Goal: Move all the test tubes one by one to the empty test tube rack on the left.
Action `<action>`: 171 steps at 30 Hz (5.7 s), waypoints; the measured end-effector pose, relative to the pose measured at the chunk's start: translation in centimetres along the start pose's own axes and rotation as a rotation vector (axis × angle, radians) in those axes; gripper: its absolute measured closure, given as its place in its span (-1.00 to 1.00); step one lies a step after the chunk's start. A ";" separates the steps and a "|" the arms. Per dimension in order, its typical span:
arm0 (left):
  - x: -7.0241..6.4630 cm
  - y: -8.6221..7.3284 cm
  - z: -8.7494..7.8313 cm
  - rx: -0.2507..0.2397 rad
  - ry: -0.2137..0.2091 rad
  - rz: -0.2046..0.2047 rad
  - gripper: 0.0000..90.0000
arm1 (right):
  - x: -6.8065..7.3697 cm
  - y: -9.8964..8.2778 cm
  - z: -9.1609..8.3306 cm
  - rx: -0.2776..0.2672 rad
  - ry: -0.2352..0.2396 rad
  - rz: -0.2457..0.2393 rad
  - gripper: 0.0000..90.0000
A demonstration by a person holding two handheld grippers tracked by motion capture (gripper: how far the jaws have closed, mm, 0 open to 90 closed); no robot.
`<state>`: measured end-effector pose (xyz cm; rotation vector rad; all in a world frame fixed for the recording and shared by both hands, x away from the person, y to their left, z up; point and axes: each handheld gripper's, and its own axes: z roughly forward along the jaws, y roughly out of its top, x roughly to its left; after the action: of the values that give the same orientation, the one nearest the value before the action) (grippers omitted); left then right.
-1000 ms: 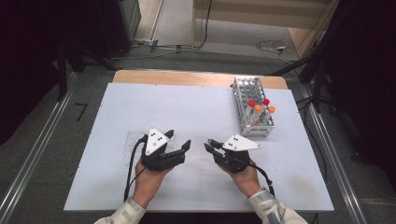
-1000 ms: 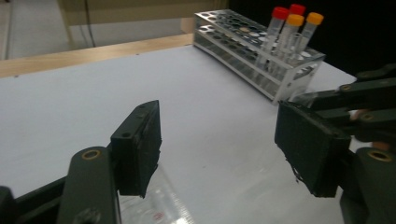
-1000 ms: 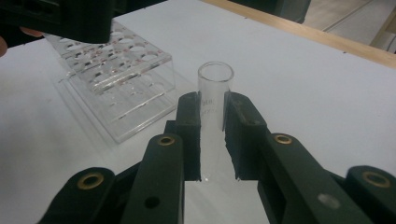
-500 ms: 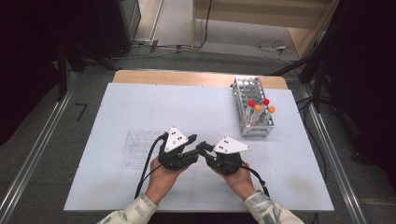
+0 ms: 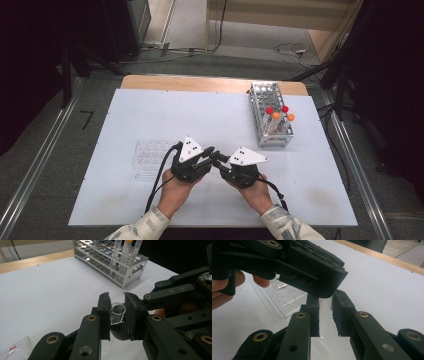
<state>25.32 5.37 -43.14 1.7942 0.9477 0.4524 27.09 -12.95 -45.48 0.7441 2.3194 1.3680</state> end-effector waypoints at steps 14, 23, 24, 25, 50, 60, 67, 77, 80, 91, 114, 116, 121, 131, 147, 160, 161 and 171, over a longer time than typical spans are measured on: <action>1.7 1.5 -2.4 -0.089 0.031 -0.046 0.71 | 0.0 0.2 -0.5 -0.020 0.039 -0.009 -0.03; 4.4 2.6 -5.3 -0.170 0.108 -0.100 0.71 | -0.2 0.2 -0.8 -0.016 0.029 -0.006 -0.10; 4.5 2.7 -5.6 -0.176 0.114 -0.103 0.71 | -0.2 0.2 -0.8 -0.015 0.028 -0.006 -0.12; 4.7 2.8 -5.8 -0.180 0.123 -0.104 0.71 | -0.2 0.2 -0.8 -0.014 0.025 -0.005 -0.12; 5.8 1.7 -5.1 -0.095 0.254 -0.017 0.70 | -0.6 0.1 -0.9 -0.005 0.008 0.000 -0.20; 5.9 -0.7 -2.9 0.016 0.274 -0.021 0.70 | -0.6 0.1 -1.0 -0.006 0.007 -0.002 -0.20; 5.9 -1.2 -2.5 0.041 0.270 -0.029 0.69 | -0.7 0.0 -1.1 -0.001 0.002 0.002 -0.20; 5.9 -1.0 -2.8 0.013 0.223 -0.058 0.37 | -0.8 0.1 -1.1 -0.006 -0.003 0.005 -0.20; 5.8 -0.8 -3.2 -0.015 0.221 -0.075 0.06 | -1.2 0.1 -1.3 -0.012 -0.013 0.012 -0.20; 5.9 -0.6 -3.5 -0.049 0.201 -0.140 -0.58 | -4.1 0.0 -3.3 -0.041 -0.104 0.063 -0.19; 6.0 -0.7 -4.1 -0.062 0.245 -0.155 -0.63 | -10.7 -1.4 -5.8 -0.051 -0.345 0.190 -0.15; 6.0 -0.7 -4.1 -0.062 0.246 -0.157 -0.63 | -11.1 -1.4 -5.8 -0.049 -0.361 0.202 -0.13; 6.0 -0.7 -4.1 -0.061 0.249 -0.158 -0.63 | -11.9 -1.7 -5.7 -0.043 -0.403 0.214 -0.07; 6.1 -0.8 -4.0 -0.058 0.249 -0.162 -0.62 | -12.9 -2.1 -4.6 -0.012 -0.437 0.207 0.14; 6.1 -0.9 -4.0 -0.058 0.248 -0.161 -0.62 | -13.4 -2.4 -3.3 0.013 -0.452 0.196 0.41; 6.1 -0.9 -4.0 -0.055 0.250 -0.161 -0.62 | -13.7 -2.5 -2.8 0.023 -0.458 0.192 0.58; 6.1 -0.9 -4.0 -0.055 0.251 -0.161 -0.62 | -13.7 -2.5 -2.8 0.024 -0.458 0.192 0.59; 6.0 -0.9 -4.0 -0.055 0.249 -0.159 -0.62 | -13.7 -2.5 -2.8 0.024 -0.456 0.192 0.62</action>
<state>26.00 12.64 -43.01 1.6234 1.2287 0.6044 35.88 -24.05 -45.94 1.1736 1.9460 1.0996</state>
